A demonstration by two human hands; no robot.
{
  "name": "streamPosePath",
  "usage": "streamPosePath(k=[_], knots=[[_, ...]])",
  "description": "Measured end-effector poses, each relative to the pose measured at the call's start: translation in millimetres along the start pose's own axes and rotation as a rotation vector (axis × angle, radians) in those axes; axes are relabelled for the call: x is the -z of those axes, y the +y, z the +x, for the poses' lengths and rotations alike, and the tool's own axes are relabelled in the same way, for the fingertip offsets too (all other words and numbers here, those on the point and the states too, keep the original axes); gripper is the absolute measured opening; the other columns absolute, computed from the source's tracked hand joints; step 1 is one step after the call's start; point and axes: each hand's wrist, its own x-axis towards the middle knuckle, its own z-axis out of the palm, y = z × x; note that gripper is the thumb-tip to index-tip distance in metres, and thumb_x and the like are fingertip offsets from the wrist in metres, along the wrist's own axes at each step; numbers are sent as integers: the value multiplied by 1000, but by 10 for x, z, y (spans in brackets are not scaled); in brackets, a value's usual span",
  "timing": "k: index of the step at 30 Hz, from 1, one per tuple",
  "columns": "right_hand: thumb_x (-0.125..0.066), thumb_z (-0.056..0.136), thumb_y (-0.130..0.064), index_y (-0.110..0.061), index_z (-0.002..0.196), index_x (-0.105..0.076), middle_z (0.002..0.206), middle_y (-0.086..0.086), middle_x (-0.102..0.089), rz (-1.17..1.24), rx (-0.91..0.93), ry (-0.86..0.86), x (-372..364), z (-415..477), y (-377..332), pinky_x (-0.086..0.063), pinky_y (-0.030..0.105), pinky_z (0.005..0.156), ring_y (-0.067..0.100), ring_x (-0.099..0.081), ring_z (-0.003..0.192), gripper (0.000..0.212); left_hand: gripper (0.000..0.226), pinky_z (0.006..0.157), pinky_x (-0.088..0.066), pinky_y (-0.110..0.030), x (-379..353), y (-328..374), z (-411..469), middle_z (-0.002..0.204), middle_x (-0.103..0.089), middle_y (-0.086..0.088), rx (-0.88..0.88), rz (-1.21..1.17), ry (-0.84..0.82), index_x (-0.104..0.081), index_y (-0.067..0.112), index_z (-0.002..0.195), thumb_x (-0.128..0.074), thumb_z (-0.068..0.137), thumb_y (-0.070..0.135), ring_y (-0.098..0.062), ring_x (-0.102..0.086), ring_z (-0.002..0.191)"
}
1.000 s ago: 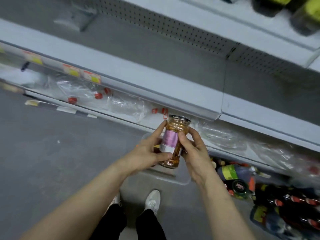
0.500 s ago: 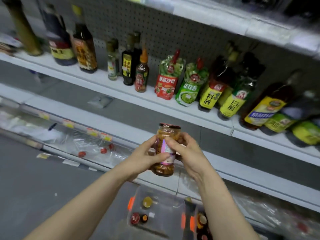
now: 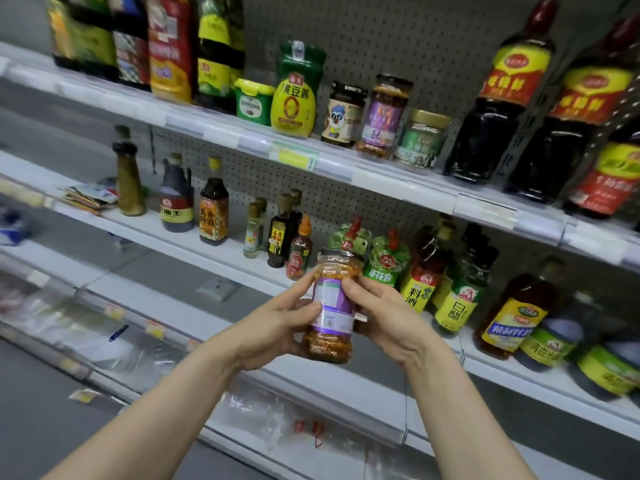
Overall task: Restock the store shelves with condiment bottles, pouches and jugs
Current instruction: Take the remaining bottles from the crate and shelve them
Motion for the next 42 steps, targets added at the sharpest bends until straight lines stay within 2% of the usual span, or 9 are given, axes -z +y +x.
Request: streamPosePath(k=[4, 7, 9, 14, 19, 28, 33, 37, 42], knots=[[-76, 76, -35, -12, 119, -67, 111, 4, -76, -62, 96, 55, -248, 228, -244, -55, 43, 89, 20, -70, 101, 50, 58, 85, -57, -49, 208, 291, -3, 131, -64, -4, -43, 72, -11, -48, 55, 135, -69, 86, 33, -26, -63, 119], [-77, 85, -21, -9, 114, -66, 107, 6, -76, -79, 185, 154, -564, 465, -402, -59, 31, 73, 21, -72, 96, 33, 55, 78, -59, -34, 415, 534, 2, 123, -67, 3, -110, 209, 72, -56, 64, 118, -79, 82, 29, -21, -69, 109], [-79, 85, -16, -10, 114, -66, 105, 5, -77, -93, 233, 232, -836, 661, -527, -61, 36, 79, 23, -73, 99, 33, 55, 74, -58, -28, 607, 716, 14, 114, -71, 7, -186, 318, 171, -58, 66, 110, -84, 77, 30, -15, -71, 101], [-88, 74, -35, -21, 117, -66, 106, -4, -76, -213, 340, 341, -1379, 1101, -910, -60, 32, 85, 9, -72, 98, 51, 73, 91, -57, -48, 1104, 1276, -6, 116, -68, 8, -316, 434, 325, -49, 47, 135, -81, 70, 35, -17, -69, 106], [-77, 77, -36, -14, 122, -68, 114, 4, -75, -106, 355, 170, -1651, 1334, -1183, -58, 39, 92, 20, -71, 108, 51, 86, 70, -59, -29, 1557, 1824, -119, 121, -66, -13, -328, 334, 161, -35, 35, 151, -79, 78, 19, -18, -73, 93], [-74, 73, -33, -12, 115, -70, 103, 3, -78, -62, 385, 210, -1747, 1378, -1450, -57, 21, 68, 13, -74, 90, 47, 76, 84, -59, -42, 1704, 2294, 16, 125, -66, -9, -288, 358, -97, -35, 41, 149, -68, 84, 19, -26, -68, 111], [-77, 76, -33, -13, 116, -71, 106, 5, -77, -125, 449, 339, -1511, 1305, -1499, -59, 31, 76, 22, -74, 98, 45, 82, 83, -61, -35, 1475, 2310, 330, 114, -69, 1, -393, 593, -34, -42, 44, 144, -83, 75, 27, -12, -70, 100], [-78, 84, -29, -20, 117, -72, 110, 1, -77, -213, 510, 424, -1226, 1219, -1564, -59, 41, 90, 21, -72, 105, 36, 85, 88, -58, -28, 1217, 2227, 639, 125, -64, 7, -483, 574, 5, -38, 33, 151, -82, 80, 17, -6, -68, 104], [-88, 77, -24, -31, 117, -64, 103, -19, -74, -397, 573, 590, -838, 1130, -1686, -57, 19, 74, 0, -70, 95, 47, 74, 86, -47, -9, 813, 2225, 994, 120, -64, 19, -646, 709, 67, -44, 40, 138, -82, 79, 19, 7, -58, 110]])
